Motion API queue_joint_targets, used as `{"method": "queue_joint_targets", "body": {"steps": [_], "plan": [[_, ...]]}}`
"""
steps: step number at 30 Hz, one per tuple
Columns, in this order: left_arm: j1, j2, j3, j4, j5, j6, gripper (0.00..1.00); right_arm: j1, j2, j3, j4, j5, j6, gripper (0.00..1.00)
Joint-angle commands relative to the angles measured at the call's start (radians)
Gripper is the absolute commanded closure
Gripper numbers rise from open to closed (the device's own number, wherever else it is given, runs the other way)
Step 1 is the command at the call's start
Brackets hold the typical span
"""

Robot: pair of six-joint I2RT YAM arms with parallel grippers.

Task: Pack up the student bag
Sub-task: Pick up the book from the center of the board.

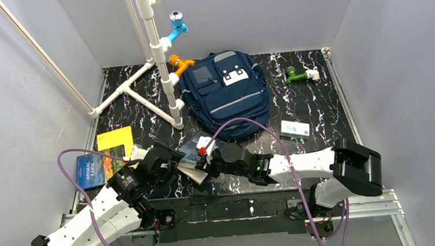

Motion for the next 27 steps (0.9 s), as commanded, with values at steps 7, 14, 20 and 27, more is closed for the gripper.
{"method": "queue_joint_targets", "body": {"steps": [7, 14, 20, 27], "plan": [[0.003, 0.023, -0.163, 0.264, -0.050, -0.032, 0.02, -0.026, -0.129, -0.005, 0.078, -0.048, 0.083, 0.99], [0.005, -0.027, -0.287, 0.649, -0.030, 0.032, 0.19, -0.026, -0.173, -0.028, 0.065, -0.048, 0.102, 0.99], [0.004, -0.058, -0.240, 0.641, 0.018, 0.145, 0.66, -0.026, -0.179, -0.014, 0.004, -0.060, 0.097, 0.99], [0.005, -0.157, -0.197, 0.527, 0.100, 0.288, 1.00, -0.026, -0.200, 0.112, -0.310, -0.049, 0.099, 0.29]]}}
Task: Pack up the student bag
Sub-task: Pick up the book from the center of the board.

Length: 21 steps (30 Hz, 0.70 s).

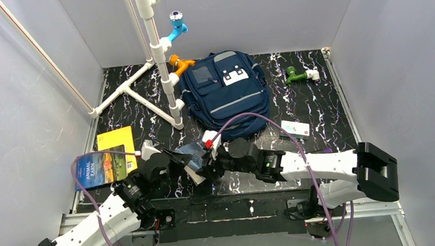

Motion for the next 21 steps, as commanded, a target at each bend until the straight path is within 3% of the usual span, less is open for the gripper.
{"method": "queue_joint_targets", "body": {"steps": [1, 3, 7, 13, 18, 21], "plan": [[0.002, -0.070, 0.085, -0.026, 0.078, 0.152, 1.00, -0.008, -0.056, 0.122, -0.237, 0.035, 0.008, 0.19], [0.002, -0.073, 0.098, -0.005, 0.144, 0.238, 1.00, -0.013, -0.079, 0.161, -0.366, 0.061, 0.012, 0.02], [0.002, 0.003, 0.164, 0.028, 0.311, 0.500, 1.00, -0.101, -0.114, 0.245, -0.590, 0.005, 0.030, 0.02], [0.011, 0.076, 0.311, -0.022, 0.415, 0.688, 1.00, -0.440, -0.116, 0.280, -0.776, -0.255, 0.118, 0.02], [0.103, 0.167, 0.431, -0.031, 0.584, 0.718, 1.00, -0.678, -0.147, 0.204, -0.729, -0.529, 0.204, 0.02], [0.157, 0.220, 0.463, 0.025, 0.720, 0.702, 1.00, -0.756, -0.179, 0.143, -0.605, -0.725, 0.276, 0.02]]}}
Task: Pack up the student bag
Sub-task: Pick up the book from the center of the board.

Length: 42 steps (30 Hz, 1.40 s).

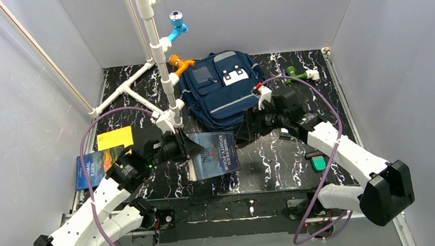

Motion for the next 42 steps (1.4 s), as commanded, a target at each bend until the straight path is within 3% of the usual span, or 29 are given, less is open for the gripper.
{"method": "queue_joint_targets", "body": {"steps": [1, 6, 10, 23, 26, 31, 42], "plan": [[0.083, 0.050, 0.090, 0.153, 0.264, 0.010, 1.00, -0.089, -0.064, -0.080, 0.141, -0.382, 0.142, 0.02], [0.179, 0.064, 0.091, 0.283, 0.452, -0.073, 1.00, -0.118, -0.094, -0.137, 0.291, -0.534, 0.237, 0.02], [0.224, 0.082, 0.088, 0.407, 0.566, -0.151, 1.00, -0.119, -0.088, -0.170, 0.359, -0.573, 0.288, 0.02], [0.234, 0.080, 0.185, 0.419, 0.674, -0.153, 1.00, -0.121, -0.120, -0.213, 0.488, -0.622, 0.422, 0.02], [0.234, 0.093, 0.190, 0.427, 0.696, -0.147, 1.00, -0.121, -0.133, -0.254, 0.650, -0.656, 0.583, 0.02], [0.234, 0.120, 0.197, 0.431, 0.729, -0.120, 1.00, -0.121, -0.179, -0.339, 1.078, -0.671, 0.976, 0.15], [0.234, 0.245, 0.256, 0.439, 0.718, -0.083, 1.00, -0.121, -0.317, -0.398, 1.066, -0.567, 1.054, 0.97]]}}
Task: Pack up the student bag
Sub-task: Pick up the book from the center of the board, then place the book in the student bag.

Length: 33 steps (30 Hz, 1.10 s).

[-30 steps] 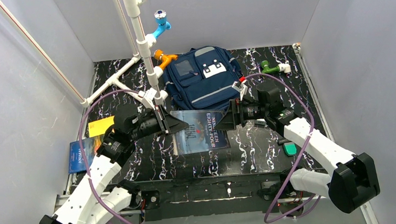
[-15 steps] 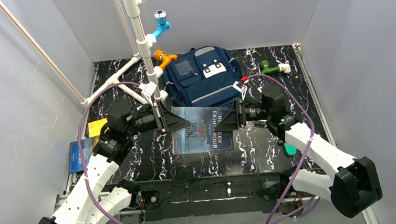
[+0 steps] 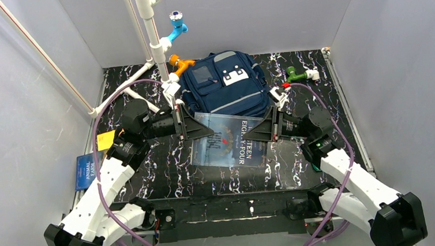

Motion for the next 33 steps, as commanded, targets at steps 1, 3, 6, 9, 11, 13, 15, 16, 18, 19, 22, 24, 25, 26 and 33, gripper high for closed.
{"method": "queue_joint_targets", "body": {"steps": [1, 3, 6, 9, 11, 13, 15, 16, 18, 19, 22, 24, 25, 26, 33], "plan": [[0.002, 0.038, 0.070, 0.052, -0.009, 0.022, 1.00, 0.006, -0.052, -0.019, 0.046, 0.047, 0.039, 0.99], [0.002, 0.058, 0.118, -0.062, -0.079, 0.090, 0.96, 0.005, -0.065, 0.010, -0.089, 0.074, -0.043, 0.99], [0.000, 0.041, 0.178, -0.427, -0.483, 0.264, 0.34, 0.005, -0.040, 0.316, -0.969, 0.396, -0.591, 0.99], [-0.128, 0.070, 0.159, -0.521, -0.846, 0.422, 0.33, 0.005, -0.094, 0.581, -1.457, 1.295, -0.781, 0.99], [-0.338, 0.182, 0.175, -0.462, -1.056, 0.530, 0.33, 0.005, -0.121, 0.650, -1.510, 1.575, -0.823, 0.99], [-0.447, 0.317, 0.188, -0.310, -1.136, 0.652, 0.34, 0.005, -0.114, 0.677, -1.552, 1.691, -0.836, 0.99], [-0.492, 0.524, 0.262, -0.178, -1.094, 0.810, 0.39, 0.005, -0.130, 0.677, -1.563, 1.691, -0.850, 0.99], [-0.495, 0.606, 0.323, -0.159, -1.069, 0.849, 0.41, 0.005, -0.147, 0.674, -1.564, 1.673, -0.850, 0.99], [-0.495, 0.723, 0.404, -0.161, -1.059, 0.904, 0.46, 0.005, -0.171, 0.668, -1.568, 1.638, -0.839, 0.99], [-0.494, 0.764, 0.452, -0.177, -1.056, 0.920, 0.47, 0.005, -0.183, 0.661, -1.570, 1.626, -0.836, 0.99], [-0.491, 0.876, 0.539, -0.224, -1.046, 0.969, 0.50, 0.005, -0.208, 0.650, -1.579, 1.605, -0.823, 0.99], [-0.482, 0.938, 0.608, -0.259, -1.054, 0.969, 0.55, 0.005, -0.220, 0.645, -1.580, 1.587, -0.821, 0.99], [-0.476, 0.961, 0.628, -0.271, -1.052, 0.967, 0.58, 0.005, -0.222, 0.644, -1.582, 1.578, -0.821, 0.99], [-0.470, 0.982, 0.647, -0.280, -1.046, 0.961, 0.58, 0.005, -0.224, 0.644, -1.583, 1.573, -0.821, 0.99], [-0.447, 1.070, 0.733, -0.326, -1.062, 0.939, 0.58, 0.005, -0.233, 0.620, -1.568, 1.554, -0.828, 0.99]]}}
